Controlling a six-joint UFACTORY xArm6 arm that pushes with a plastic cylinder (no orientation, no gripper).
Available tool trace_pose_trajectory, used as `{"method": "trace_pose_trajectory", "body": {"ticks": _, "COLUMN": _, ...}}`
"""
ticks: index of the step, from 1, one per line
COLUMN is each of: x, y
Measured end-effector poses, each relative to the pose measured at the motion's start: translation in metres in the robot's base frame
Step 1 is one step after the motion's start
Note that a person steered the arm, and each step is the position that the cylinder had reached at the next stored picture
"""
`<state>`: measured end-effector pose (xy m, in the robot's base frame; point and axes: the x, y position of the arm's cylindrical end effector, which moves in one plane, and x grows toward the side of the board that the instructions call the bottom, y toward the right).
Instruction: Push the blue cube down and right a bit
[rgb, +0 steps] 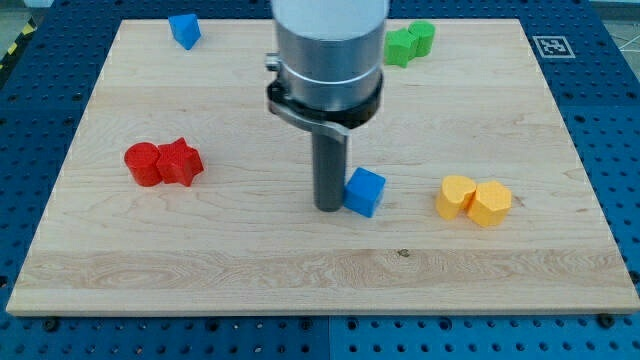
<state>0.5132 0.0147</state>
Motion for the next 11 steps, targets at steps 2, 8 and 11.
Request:
{"method": "trace_pose_trajectory", "body": {"ticks": 2, "x": 0.000, "y": 0.027}}
{"method": "trace_pose_trajectory", "body": {"ticks": 8, "x": -0.048, "y": 0.057}}
{"method": "trace_pose_trajectory", "body": {"ticks": 11, "x": -0.032, "y": 0.064}}
